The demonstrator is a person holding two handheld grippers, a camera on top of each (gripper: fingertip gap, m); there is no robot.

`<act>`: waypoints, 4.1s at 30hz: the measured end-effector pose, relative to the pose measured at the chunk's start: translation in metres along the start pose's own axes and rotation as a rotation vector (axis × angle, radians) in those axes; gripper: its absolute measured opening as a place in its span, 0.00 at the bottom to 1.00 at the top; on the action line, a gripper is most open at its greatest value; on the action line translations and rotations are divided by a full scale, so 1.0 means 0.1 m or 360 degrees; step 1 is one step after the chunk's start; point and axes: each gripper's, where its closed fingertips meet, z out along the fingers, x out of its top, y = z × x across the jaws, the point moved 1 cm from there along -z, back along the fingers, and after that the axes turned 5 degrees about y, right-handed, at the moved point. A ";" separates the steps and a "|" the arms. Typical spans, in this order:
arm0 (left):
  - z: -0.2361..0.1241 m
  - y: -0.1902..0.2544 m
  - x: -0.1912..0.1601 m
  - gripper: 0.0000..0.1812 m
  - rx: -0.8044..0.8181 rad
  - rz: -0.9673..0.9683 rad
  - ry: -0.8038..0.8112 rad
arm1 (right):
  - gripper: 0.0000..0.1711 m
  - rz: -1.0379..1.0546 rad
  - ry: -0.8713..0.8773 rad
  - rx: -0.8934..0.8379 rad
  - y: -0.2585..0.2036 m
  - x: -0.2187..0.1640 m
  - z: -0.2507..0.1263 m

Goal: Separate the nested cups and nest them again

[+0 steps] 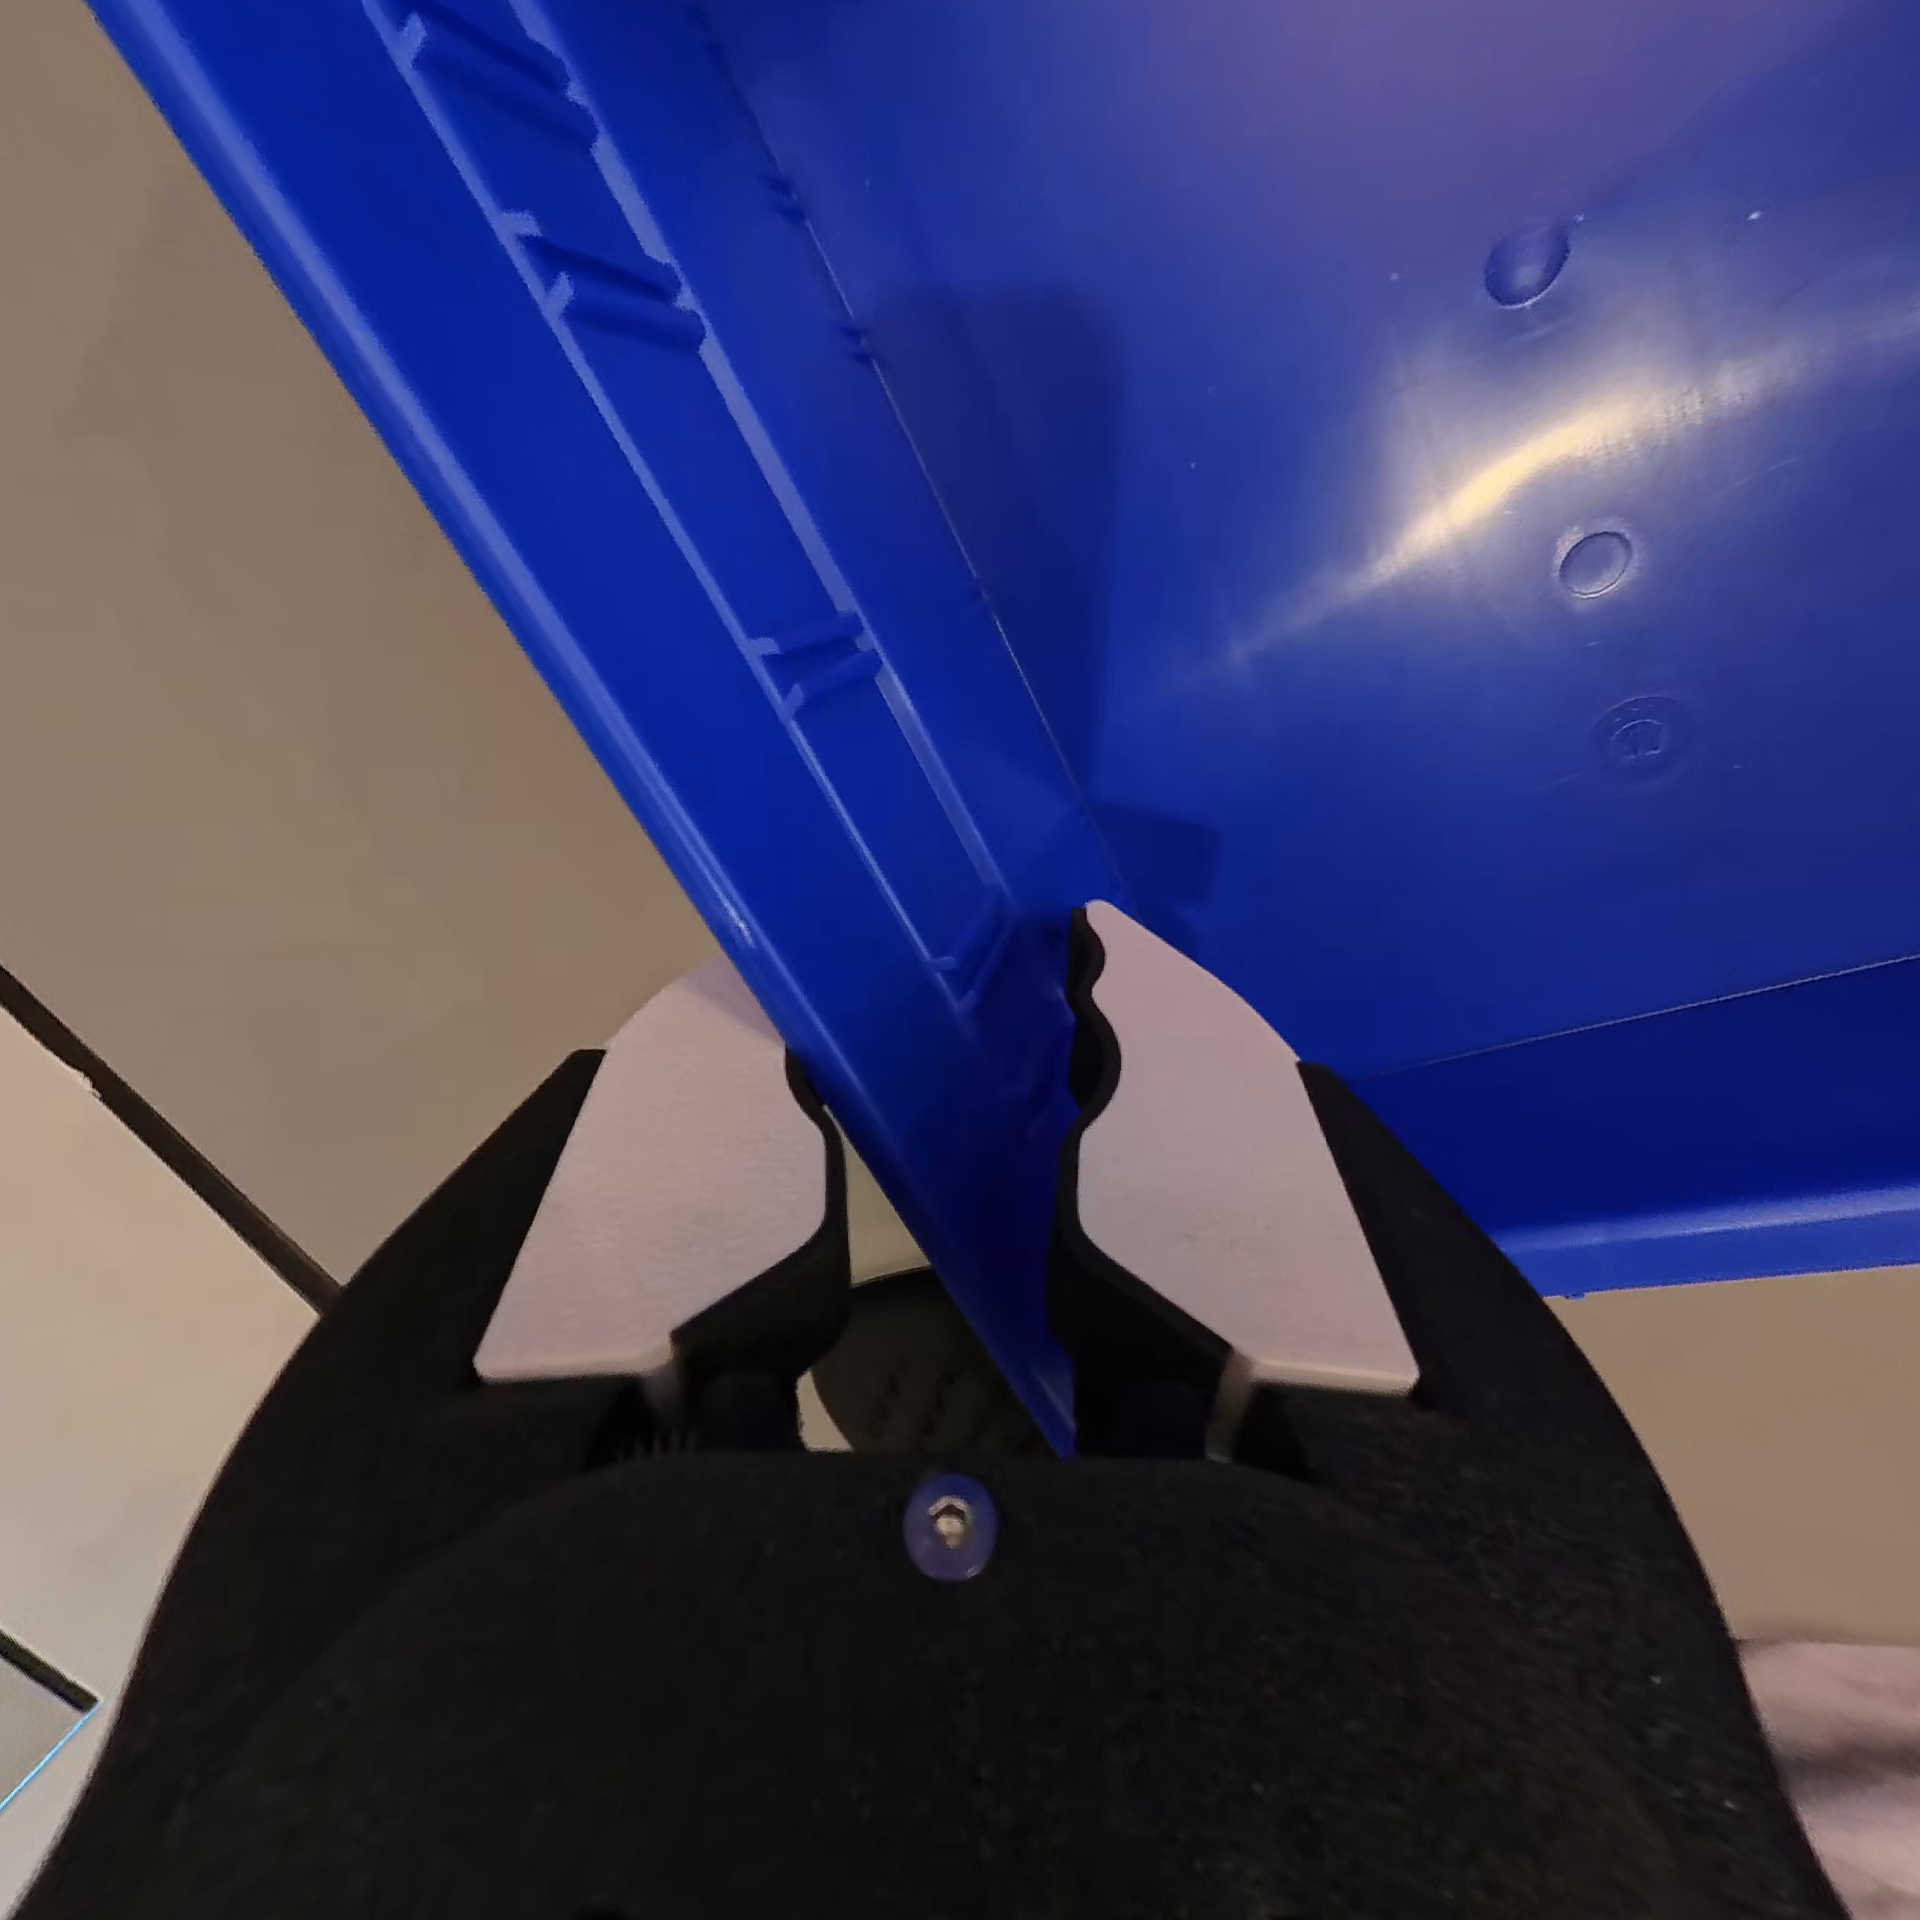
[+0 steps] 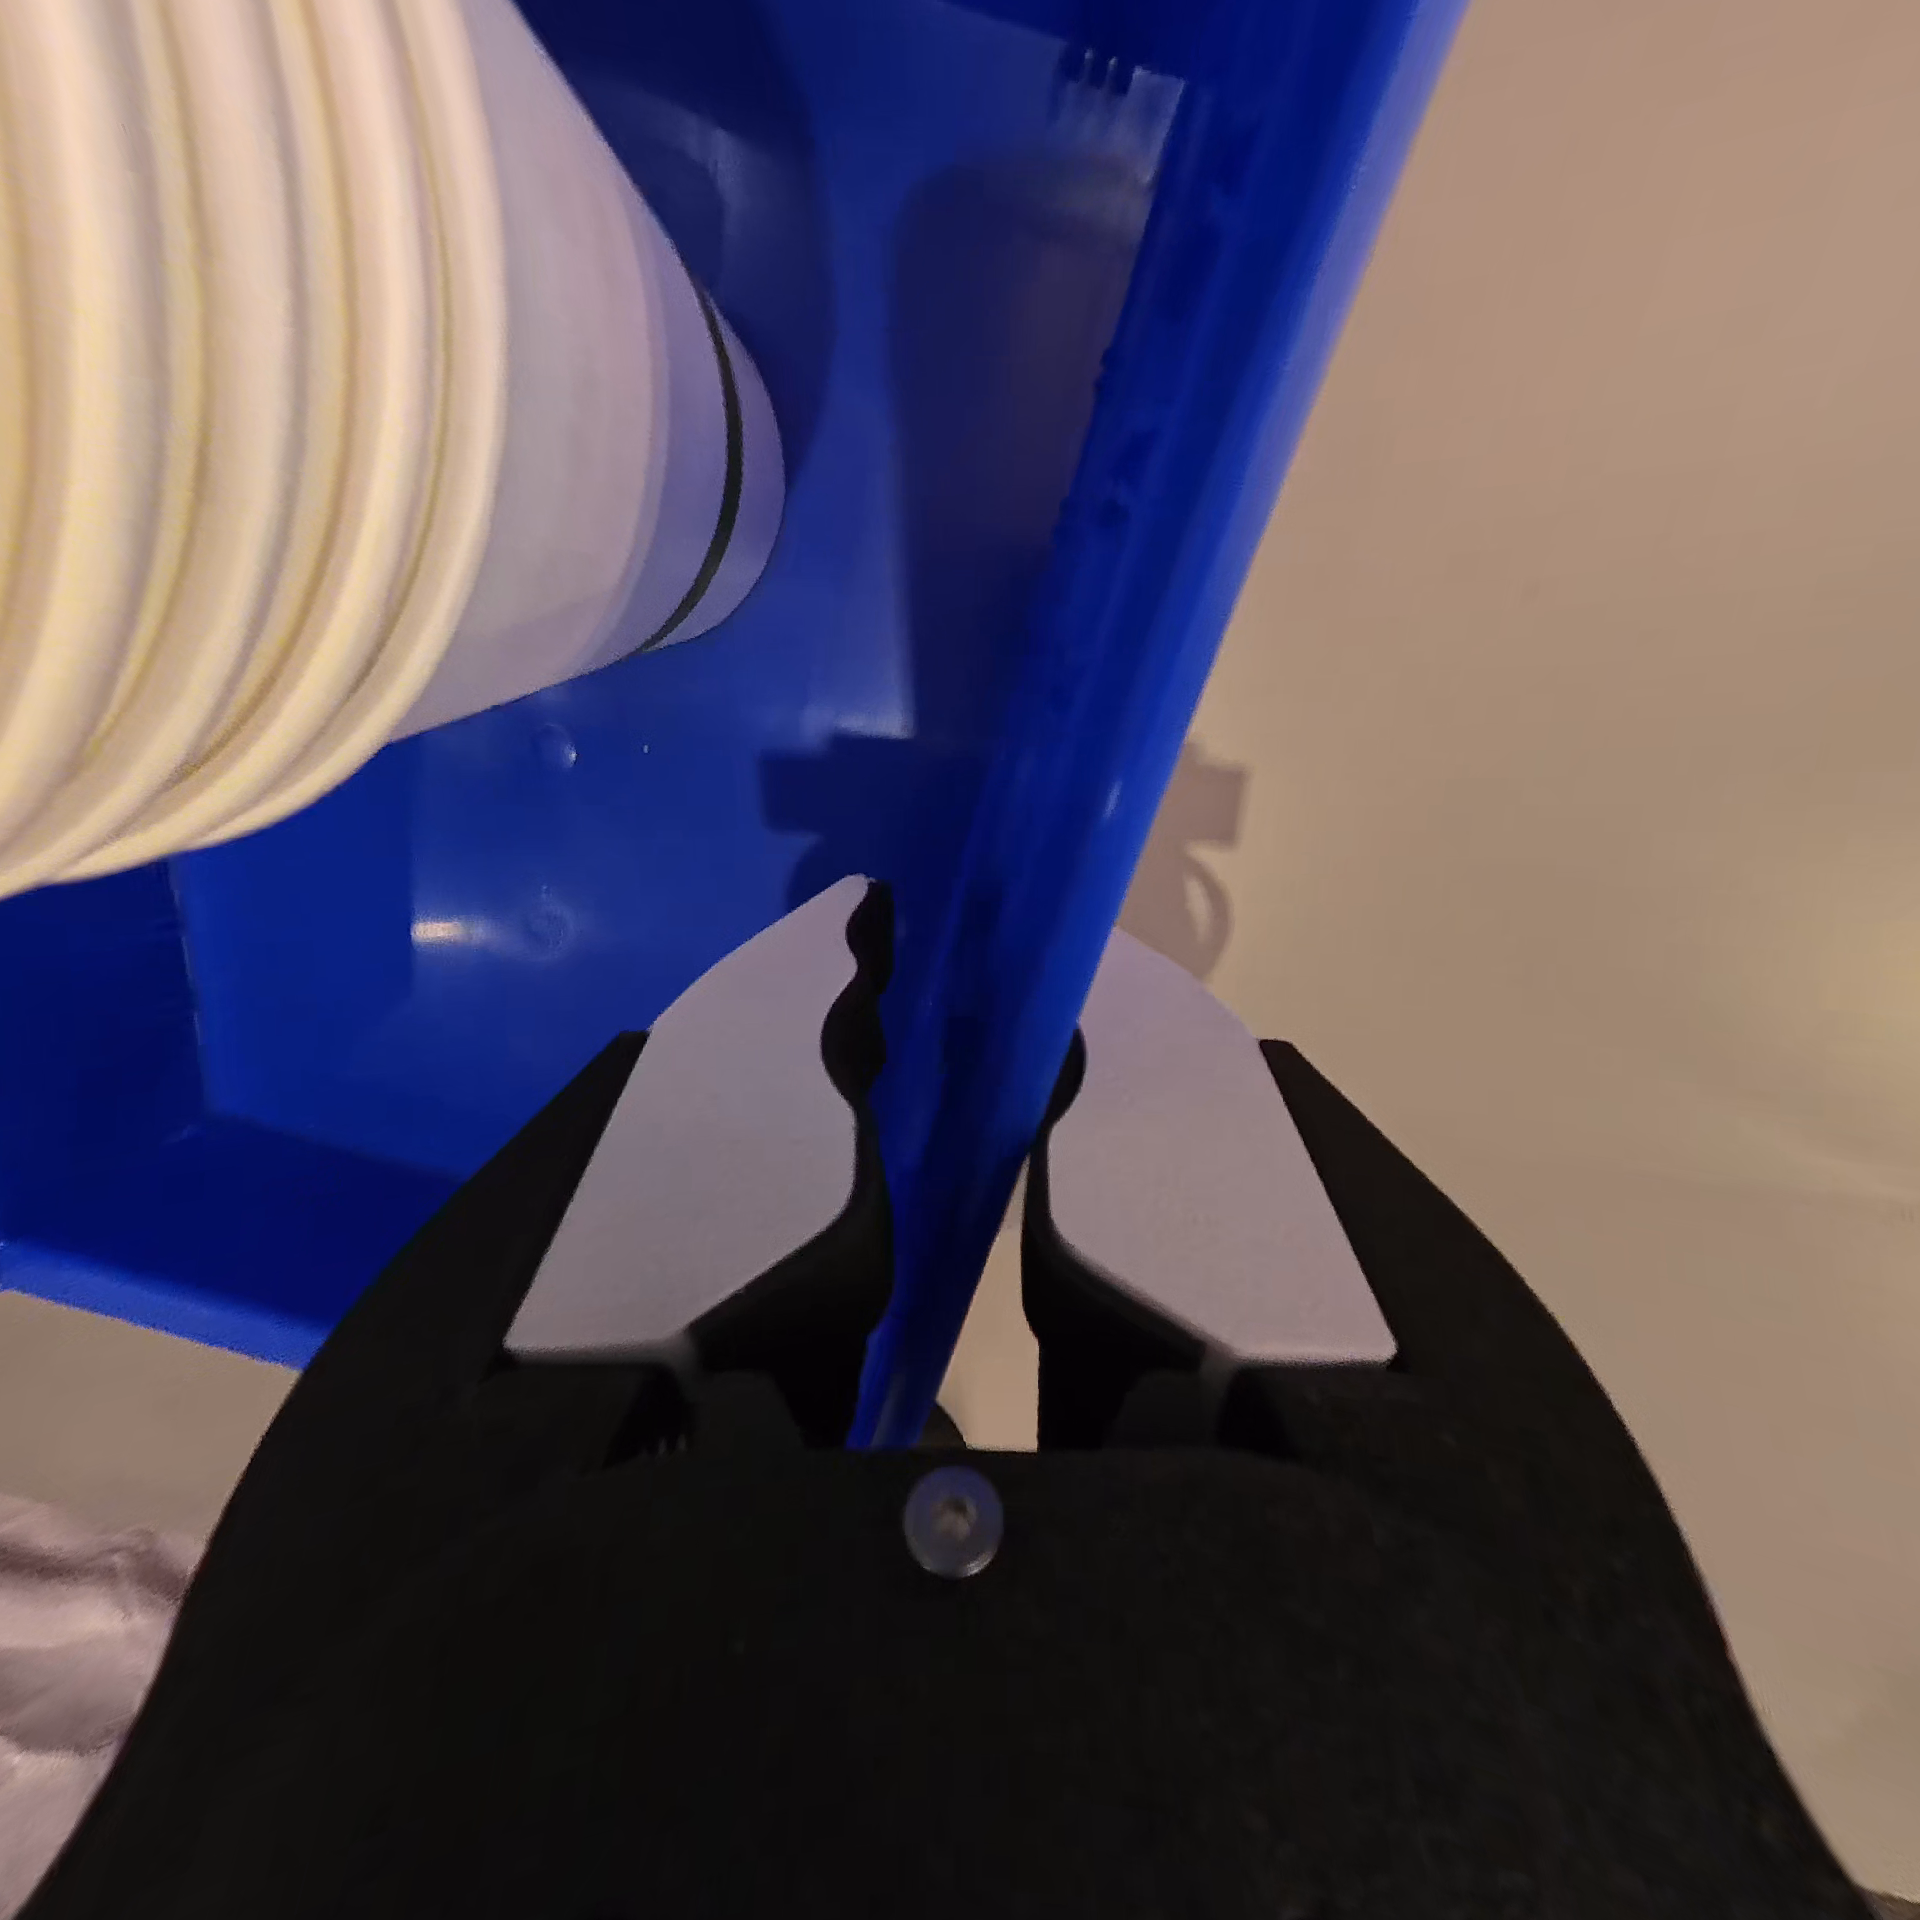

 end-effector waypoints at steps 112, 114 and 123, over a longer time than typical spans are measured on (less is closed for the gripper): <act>-1.67 -1.87 -1.99 0.22 0.0089 -0.1041 0.1123 | 0.03 -0.0936 -0.0412 0.0371 -5.56 1.58 1.08; -1.65 -1.87 -1.98 0.22 0.0078 -0.1035 0.1116 | 0.04 -0.0993 -0.0371 0.0339 -5.55 1.60 1.10; -1.66 -1.83 -1.95 0.23 0.0081 -0.0999 0.1106 | 0.11 -0.1125 -0.0131 0.0369 -5.54 1.74 0.96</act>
